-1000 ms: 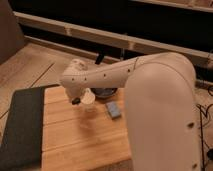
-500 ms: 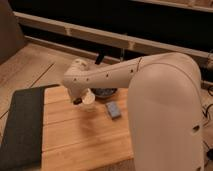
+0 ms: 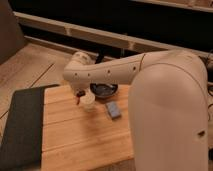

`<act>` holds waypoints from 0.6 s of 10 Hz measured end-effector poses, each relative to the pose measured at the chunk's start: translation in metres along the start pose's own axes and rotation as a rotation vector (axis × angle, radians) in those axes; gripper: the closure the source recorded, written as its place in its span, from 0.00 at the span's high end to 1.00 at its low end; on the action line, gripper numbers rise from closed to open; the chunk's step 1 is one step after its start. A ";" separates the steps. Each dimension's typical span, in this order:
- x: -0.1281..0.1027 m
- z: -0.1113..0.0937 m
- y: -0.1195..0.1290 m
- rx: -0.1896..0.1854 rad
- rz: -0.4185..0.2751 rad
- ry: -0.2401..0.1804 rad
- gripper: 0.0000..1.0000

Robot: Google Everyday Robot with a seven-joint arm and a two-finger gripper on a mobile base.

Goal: Place the eraser in the ceramic cup

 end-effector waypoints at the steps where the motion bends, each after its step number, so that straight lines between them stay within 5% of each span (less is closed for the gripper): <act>1: 0.001 0.000 -0.005 0.011 0.003 0.003 0.02; 6: 0.019 0.032 -0.016 0.034 0.051 0.075 0.02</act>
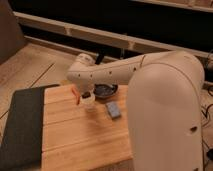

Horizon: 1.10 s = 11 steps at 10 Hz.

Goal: Place the eraser in the ceramic cup

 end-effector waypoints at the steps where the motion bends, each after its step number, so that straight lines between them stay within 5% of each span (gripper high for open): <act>1: 0.000 0.006 0.002 -0.002 0.002 0.012 0.02; 11: -0.003 0.022 0.004 0.006 0.004 0.045 0.02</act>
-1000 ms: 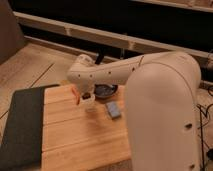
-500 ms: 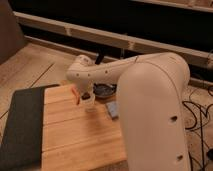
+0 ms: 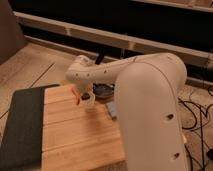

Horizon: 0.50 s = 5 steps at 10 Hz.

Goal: Place the eraser in the ceramic cup

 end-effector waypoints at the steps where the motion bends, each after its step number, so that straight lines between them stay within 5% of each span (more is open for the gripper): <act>1: 0.001 0.001 0.000 0.000 0.001 0.002 0.02; 5: 0.005 0.000 -0.002 0.017 0.002 0.014 0.02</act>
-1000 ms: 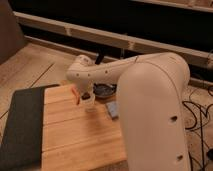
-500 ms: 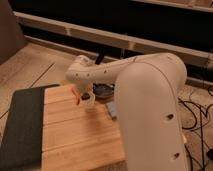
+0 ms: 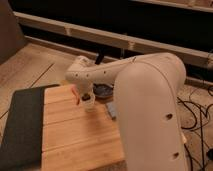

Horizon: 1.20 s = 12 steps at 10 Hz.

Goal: Place the eraser in the ceramic cup

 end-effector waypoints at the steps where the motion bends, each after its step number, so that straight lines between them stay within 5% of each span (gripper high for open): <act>1: 0.001 0.000 -0.001 0.006 0.001 0.002 0.02; 12: 0.007 0.007 -0.001 0.016 0.005 0.032 0.02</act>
